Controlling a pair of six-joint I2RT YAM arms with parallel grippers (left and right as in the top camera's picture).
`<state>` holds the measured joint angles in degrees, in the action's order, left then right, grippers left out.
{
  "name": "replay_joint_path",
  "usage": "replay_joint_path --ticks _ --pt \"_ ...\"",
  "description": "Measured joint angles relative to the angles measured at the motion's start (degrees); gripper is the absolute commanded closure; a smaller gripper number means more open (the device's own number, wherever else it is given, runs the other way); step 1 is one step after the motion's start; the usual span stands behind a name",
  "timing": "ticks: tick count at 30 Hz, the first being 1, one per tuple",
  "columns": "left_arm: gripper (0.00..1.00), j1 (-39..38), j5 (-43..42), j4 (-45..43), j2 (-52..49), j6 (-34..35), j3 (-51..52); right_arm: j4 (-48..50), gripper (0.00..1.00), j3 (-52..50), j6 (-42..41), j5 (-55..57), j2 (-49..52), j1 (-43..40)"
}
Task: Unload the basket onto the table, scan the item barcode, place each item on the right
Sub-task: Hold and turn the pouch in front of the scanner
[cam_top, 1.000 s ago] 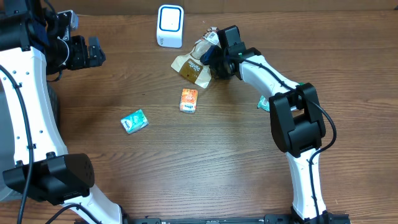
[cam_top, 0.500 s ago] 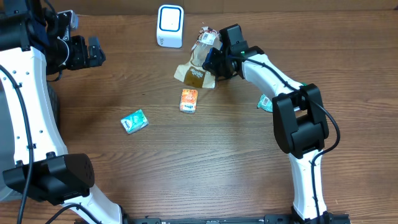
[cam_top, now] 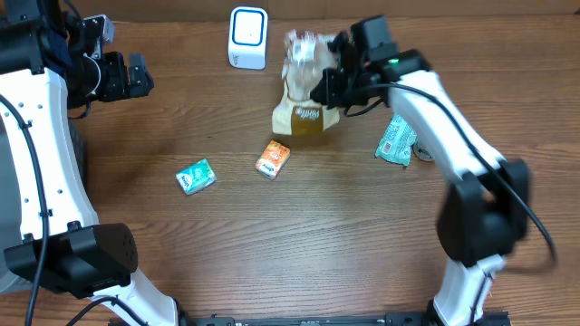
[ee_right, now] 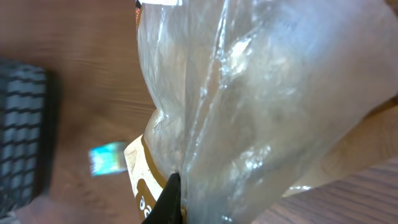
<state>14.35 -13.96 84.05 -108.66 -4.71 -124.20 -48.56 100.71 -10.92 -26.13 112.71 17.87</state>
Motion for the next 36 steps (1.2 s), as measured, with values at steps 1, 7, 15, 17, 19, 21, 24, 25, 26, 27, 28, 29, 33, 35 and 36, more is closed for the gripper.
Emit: replay_joint_path --ticks 1,7,15,17,19,21,24,25,26,27,28,29,33,35,36 --pt "0.0 0.0 0.0 0.0 0.0 0.0 0.0 -0.55 0.96 0.0 1.09 0.17 -2.12 0.15" --pt "0.01 0.0 0.0 0.0 0.0 0.0 0.0 -2.93 0.96 0.17 7.06 1.6 -12.61 2.45" --pt "0.01 0.0 -0.02 0.02 0.0 0.0 0.0 -11.85 0.96 2.73 6.36 7.1 -12.63 5.07" --pt "0.0 0.0 0.0 0.04 0.0 0.0 0.0 -14.49 0.96 6.12 6.12 9.92 -12.46 5.57" --pt "0.0 0.0 0.0 -0.02 -0.02 0.0 0.0 -16.0 0.96 11.41 5.84 13.79 -12.22 6.21" --pt "0.0 0.0 0.0 0.0 -0.02 0.0 0.0 -15.93 0.96 17.31 5.9 18.97 -12.02 7.02" --pt "0.0 0.0 0.0 0.0 -0.02 0.0 0.0 -11.26 0.96 22.82 7.43 29.51 -12.11 9.42" --pt "0.0 0.0 0.0 0.0 0.0 0.0 0.0 -9.7 0.96 23.34 8.13 32.94 -12.09 10.34" --pt "0.0 0.0 0.0 0.0 -0.02 0.0 0.0 -6.82 0.96 23.65 9.42 38.58 -11.89 11.76" --pt "0.01 0.0 0.0 -0.02 0.0 0.0 0.0 -4.92 0.96 23.78 10.49 42.56 -11.39 12.79" --pt "0.0 0.0 0.0 0.0 0.0 0.0 0.0 -1.7 0.96 23.93 12.46 47.93 -10.1 14.16" --pt "0.0 0.0 -0.02 0.0 0.0 0.0 0.0 0.74 0.96 24.02 14.38 51.8 -8.61 15.02" --pt "0.0 0.0 0.02 -0.02 0.0 0.0 0.0 12.87 0.96 24.11 25.0 65.05 0.74 17.07" --pt "0.0 0.0 0.0 0.02 0.0 0.0 0.0 18.91 0.96 24.09 31.28 69.26 6.38 17.16" --pt "0.0 0.0 0.0 0.0 -0.02 0.0 0.0 21.42 0.96 24.04 34.23 70.82 9.27 17.14"
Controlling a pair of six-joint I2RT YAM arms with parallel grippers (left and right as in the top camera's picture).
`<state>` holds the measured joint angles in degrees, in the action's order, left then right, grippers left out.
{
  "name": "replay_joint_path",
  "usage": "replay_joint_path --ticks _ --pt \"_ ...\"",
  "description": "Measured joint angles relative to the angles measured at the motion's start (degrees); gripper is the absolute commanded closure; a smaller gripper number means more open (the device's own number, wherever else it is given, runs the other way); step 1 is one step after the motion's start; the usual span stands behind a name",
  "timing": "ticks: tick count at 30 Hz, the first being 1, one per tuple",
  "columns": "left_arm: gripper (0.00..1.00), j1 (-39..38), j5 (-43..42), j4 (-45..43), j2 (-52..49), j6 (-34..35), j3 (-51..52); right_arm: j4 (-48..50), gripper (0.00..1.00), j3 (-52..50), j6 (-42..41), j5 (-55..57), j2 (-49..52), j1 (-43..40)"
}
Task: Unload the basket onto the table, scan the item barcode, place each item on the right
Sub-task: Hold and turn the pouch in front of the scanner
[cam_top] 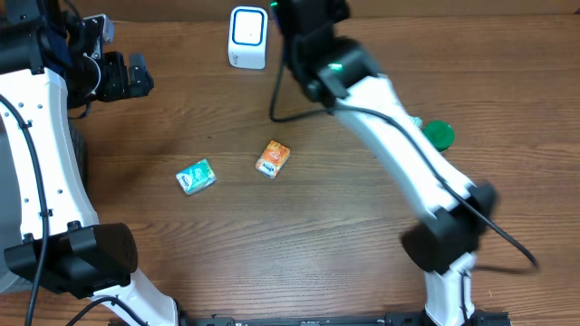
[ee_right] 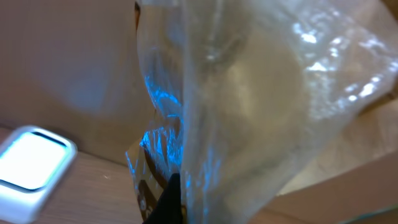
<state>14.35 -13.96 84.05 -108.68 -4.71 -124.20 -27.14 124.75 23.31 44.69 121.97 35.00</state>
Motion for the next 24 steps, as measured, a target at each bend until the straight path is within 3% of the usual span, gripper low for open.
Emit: replay_joint_path --ticks 7,15,24 --pt "0.0 0.0 0.0 0.0 0.02 0.0 0.0 13.86 0.96 -0.42 16.81 3.78 12.72 -0.11" --pt "0.01 0.0 0.0 0.02 0.02 0.0 0.0 21.97 0.96 -0.46 32.11 0.57 18.88 -0.09" --pt "0.0 0.0 0.0 0.0 0.0 0.0 0.0 25.07 0.96 -0.46 37.9 -0.35 23.96 -0.09"
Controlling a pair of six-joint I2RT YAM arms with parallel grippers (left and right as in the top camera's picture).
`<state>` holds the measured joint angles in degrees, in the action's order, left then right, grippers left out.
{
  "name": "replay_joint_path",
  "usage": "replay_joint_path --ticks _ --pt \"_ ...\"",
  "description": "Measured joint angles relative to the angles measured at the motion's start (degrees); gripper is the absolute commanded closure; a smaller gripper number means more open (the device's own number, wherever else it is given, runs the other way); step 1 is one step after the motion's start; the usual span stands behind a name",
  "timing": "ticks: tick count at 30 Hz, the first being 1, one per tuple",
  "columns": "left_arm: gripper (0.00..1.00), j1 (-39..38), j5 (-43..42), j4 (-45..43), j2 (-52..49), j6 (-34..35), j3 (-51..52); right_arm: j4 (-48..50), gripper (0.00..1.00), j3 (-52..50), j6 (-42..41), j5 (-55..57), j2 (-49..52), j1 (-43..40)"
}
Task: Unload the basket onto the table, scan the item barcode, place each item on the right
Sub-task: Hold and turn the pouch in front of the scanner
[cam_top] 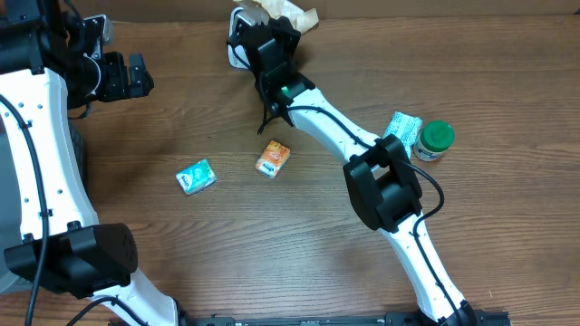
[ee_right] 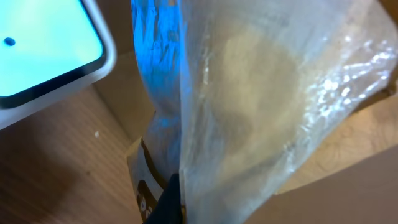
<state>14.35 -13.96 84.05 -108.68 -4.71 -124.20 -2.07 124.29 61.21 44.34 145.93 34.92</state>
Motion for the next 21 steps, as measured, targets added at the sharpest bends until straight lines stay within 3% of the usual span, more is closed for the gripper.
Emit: replay_joint_path --ticks 21 --pt "0.0 0.0 0.0 0.0 0.02 0.0 0.0 3.3 0.96 -0.02 1.88 2.91 1.81 0.07"
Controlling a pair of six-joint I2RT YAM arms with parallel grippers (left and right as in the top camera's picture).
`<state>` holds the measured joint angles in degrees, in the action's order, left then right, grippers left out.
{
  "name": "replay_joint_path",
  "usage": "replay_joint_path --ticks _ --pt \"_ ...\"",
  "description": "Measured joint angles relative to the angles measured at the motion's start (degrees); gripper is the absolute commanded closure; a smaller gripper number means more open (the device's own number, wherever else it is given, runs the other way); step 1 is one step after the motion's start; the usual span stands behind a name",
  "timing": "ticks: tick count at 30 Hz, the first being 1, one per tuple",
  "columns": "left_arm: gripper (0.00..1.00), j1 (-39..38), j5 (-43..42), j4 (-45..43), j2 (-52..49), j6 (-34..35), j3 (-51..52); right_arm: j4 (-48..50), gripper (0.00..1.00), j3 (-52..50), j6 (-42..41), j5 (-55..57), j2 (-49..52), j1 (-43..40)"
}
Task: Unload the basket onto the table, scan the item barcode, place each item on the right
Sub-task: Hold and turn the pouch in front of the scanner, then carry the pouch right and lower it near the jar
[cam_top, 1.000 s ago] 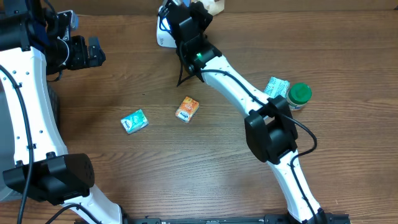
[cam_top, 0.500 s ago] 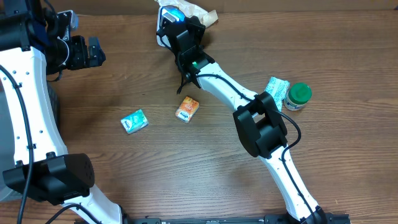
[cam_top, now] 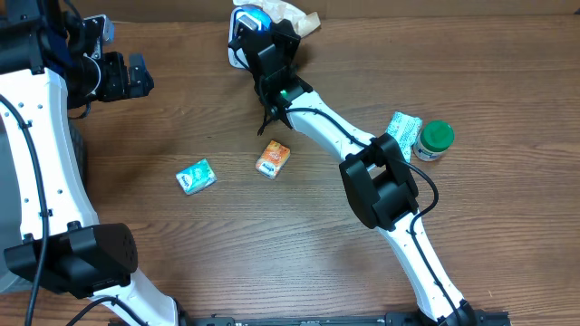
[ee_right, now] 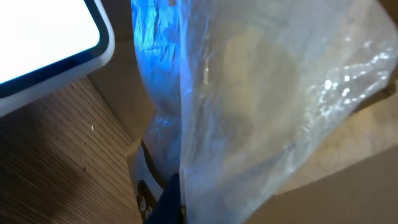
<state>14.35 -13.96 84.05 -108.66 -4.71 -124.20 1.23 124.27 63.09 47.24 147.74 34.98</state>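
Observation:
A clear crinkled plastic bag (cam_top: 292, 13) with a brown printed label hangs at the table's back edge, and my right gripper (cam_top: 275, 30) is shut on it. The white barcode scanner (cam_top: 245, 20) stands just left of the bag and glows blue. In the right wrist view the bag (ee_right: 267, 93) fills most of the frame, with blue light on its left side. The scanner's bright face (ee_right: 43, 43) sits at the upper left. One dark fingertip (ee_right: 171, 198) presses the bag's lower edge. My left gripper (cam_top: 138, 77) rests far off at the back left, holding nothing that shows.
An orange packet (cam_top: 273, 158) and a teal packet (cam_top: 196, 176) lie mid-table. A green-lidded jar (cam_top: 435, 139) and a teal-white pouch (cam_top: 401, 128) sit at the right. The right arm stretches across the table's middle.
The bag and right gripper stayed over the scanner with a slight shift. The scanner's face went from cyan to white in the wrist view, and blue glow shows at the scanner overhead.
First my right gripper held the bag low over the table, right of centre. Then it was lifted and carried toward the back, near the scanner. After that it hung beside the scanner's face, where blue light now falls on it.

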Motion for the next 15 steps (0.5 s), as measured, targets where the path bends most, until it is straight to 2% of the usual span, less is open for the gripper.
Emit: replay_joint_path --ticks 8,12,15 --pt "0.0 0.0 -0.02 0.0 -0.02 0.0 0.0 -1.31 0.96 -0.15 0.2 1.42 -1.49 0.26" --pt "0.01 0.0 0.02 0.02 0.0 0.0 0.0 -13.75 0.96 -0.63 -1.68 1.2 -8.24 1.53" --pt "0.0 0.0 -0.02 -0.02 0.0 0.0 0.0 -27.69 0.96 -0.81 -5.95 -1.51 -15.04 3.15"
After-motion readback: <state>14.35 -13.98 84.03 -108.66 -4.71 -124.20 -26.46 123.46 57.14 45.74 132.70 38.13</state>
